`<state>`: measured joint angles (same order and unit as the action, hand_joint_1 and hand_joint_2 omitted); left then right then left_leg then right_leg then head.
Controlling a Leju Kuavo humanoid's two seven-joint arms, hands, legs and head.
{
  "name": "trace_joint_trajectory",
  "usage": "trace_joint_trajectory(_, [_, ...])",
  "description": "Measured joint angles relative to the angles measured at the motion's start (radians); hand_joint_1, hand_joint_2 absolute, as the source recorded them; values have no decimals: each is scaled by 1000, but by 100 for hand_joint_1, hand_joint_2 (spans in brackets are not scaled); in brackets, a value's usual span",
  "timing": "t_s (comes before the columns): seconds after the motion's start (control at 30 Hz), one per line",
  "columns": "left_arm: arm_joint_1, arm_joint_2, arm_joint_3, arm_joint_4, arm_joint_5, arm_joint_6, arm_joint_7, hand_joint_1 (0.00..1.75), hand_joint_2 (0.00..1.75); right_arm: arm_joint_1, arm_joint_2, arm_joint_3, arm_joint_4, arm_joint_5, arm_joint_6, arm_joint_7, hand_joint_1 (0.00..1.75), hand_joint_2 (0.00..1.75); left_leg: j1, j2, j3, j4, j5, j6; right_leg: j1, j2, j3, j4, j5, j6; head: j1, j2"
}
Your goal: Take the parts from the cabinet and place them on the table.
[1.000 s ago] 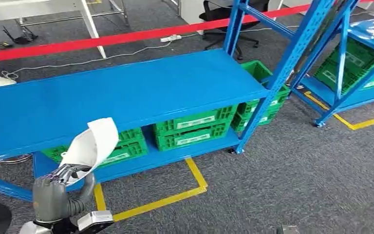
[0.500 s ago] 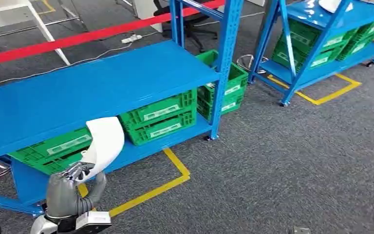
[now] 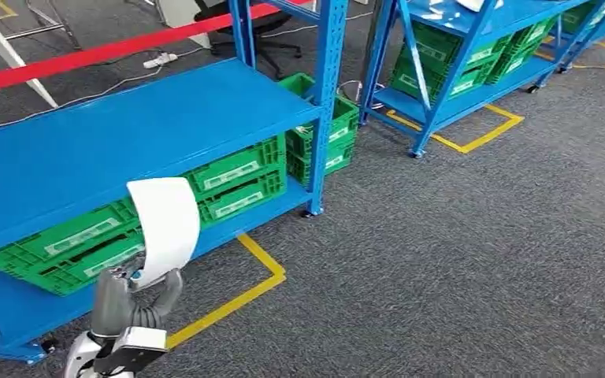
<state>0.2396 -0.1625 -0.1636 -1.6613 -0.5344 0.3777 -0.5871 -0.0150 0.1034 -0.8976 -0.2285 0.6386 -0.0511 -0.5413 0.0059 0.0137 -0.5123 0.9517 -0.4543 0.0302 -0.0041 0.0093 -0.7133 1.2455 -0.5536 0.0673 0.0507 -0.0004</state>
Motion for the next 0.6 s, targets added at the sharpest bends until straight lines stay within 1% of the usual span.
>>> trace_joint_trajectory(0.03, [-2, 0, 1, 6, 6, -1, 0, 175, 175, 0, 0, -4, 0, 0, -1, 0, 0, 0, -1, 13, -2, 0, 1, 0, -1, -2, -24, 62, -20, 3, -1, 0])
trace_joint_trajectory(0.07, [-3, -1, 2, 11, 17, -3, 0, 175, 175, 2, 1, -6, 0, -1, -3, 0, 0, 0, -1, 25, -2, 0, 1, 0, -2, -3, -22, 68, -13, 4, 0, 0])
trace_joint_trajectory(0.1, [-6, -4, 3, 15, 38, -8, -3, 175, 175, 4, 1, -9, 0, -2, -5, 0, 0, 0, -1, 35, -1, 1, 1, -1, -3, -4, 9, 24, 15, 5, 0, 0])
trace_joint_trajectory(0.13, [-10, -6, 5, 18, 52, -12, -6, 175, 175, 5, 1, -12, 0, -3, -8, 0, 0, 0, -1, 45, 0, 1, 1, -1, -4, -9, 58, -60, 55, 4, 0, 0])
trace_joint_trajectory(0.17, [-15, -9, 6, 21, 62, -14, -7, 175, 175, 5, 1, -16, 0, -4, -9, 0, 0, 0, -1, 53, 1, 2, 1, -3, -5, -25, 117, -163, 94, 4, 0, 0])
trace_joint_trajectory(0.2, [-20, -11, 8, 22, 63, -14, -7, 175, 175, 4, 1, -18, 0, -5, -10, 0, 0, 0, -4, 60, 2, 5, -1, -9, -4, -64, 165, -248, 110, 5, 0, 0])
trace_joint_trajectory(0.23, [-24, -12, 10, 24, 66, -14, -8, 175, 175, -1, 8, -21, 0, -5, -10, 0, 0, 0, -12, 67, -2, 9, -3, -16, 1, -75, 177, -262, 102, -4, 0, 0])
trace_joint_trajectory(0.27, [-28, -13, 11, 26, 69, -14, -9, 175, 175, -1, 8, -23, 0, -6, -10, 0, 0, 0, -13, 71, -3, 10, 0, -20, 1, -58, 170, -261, 105, -15, -5, 0])
trace_joint_trajectory(0.3, [-29, -14, 11, 29, 69, -14, -10, 175, 175, 0, 9, -24, 0, -6, -10, 0, 0, 0, -13, 78, -3, 9, 1, -22, 2, -53, 165, -258, 106, -17, -3, 0])
trace_joint_trajectory(0.33, [-30, -16, 11, 32, 72, -14, -11, 175, 175, 3, 9, -28, 0, -7, -10, 0, 0, 0, -12, 85, -3, 8, 3, -25, 5, -45, 160, -257, 106, -23, -3, 0])
trace_joint_trajectory(0.37, [-33, -17, 12, 34, 73, -14, -14, 175, 175, 4, 10, -31, 0, -7, -10, 0, 0, 0, -10, 93, -4, 10, -1, -32, 3, -35, 158, -259, 110, -32, -3, 0])
trace_joint_trajectory(0.4, [-36, -18, 12, 37, 76, -14, -17, 175, 175, 4, 10, -32, 0, -7, -11, -1, 0, 0, -6, 61, -8, 22, -19, -40, -2, -26, 158, -261, 114, -39, -5, 0])
trace_joint_trajectory(0.43, [-38, -18, 12, 39, 81, -16, -21, 175, 175, 2, 10, -35, 0, -8, -12, -1, 0, 0, -5, 21, -30, 71, -57, -43, -3, -16, 154, -261, 117, -44, -7, 0])
trace_joint_trajectory(0.47, [-39, -18, 12, 40, 87, -25, -21, 175, 175, -2, 10, -38, 0, -10, -13, -2, 0, 0, -5, 6, -64, 147, -100, -44, -3, -7, 150, -261, 120, -49, -7, 0])
trace_joint_trajectory(0.5, [-40, -17, 13, 44, 95, -40, -21, 175, 175, -3, 10, -40, 0, -10, -14, -2, 0, 0, -5, -2, -105, 233, -138, -44, -2, 5, 145, -261, 121, -52, -7, 0])
trace_joint_trajectory(0.53, [-40, -17, 13, 48, 100, -51, -21, 175, 175, -2, 11, -43, 0, -11, -14, -2, 0, 0, -5, -7, -140, 305, -163, -43, -2, 15, 142, -261, 123, -54, -6, 0])
trace_joint_trajectory(0.57, [-40, -17, 13, 51, 107, -61, -20, 175, 175, 0, 11, -48, 0, -11, -14, -2, 0, 0, -5, -8, -159, 340, -165, -41, -2, 27, 140, -261, 125, -53, -6, 0])
trace_joint_trajectory(0.6, [-40, -17, 13, 54, 114, -69, -19, 175, 175, 2, 13, -50, 0, -12, -15, -2, 0, 0, -5, -9, -150, 323, -140, -40, -2, 40, 140, -261, 126, -51, -6, 0])
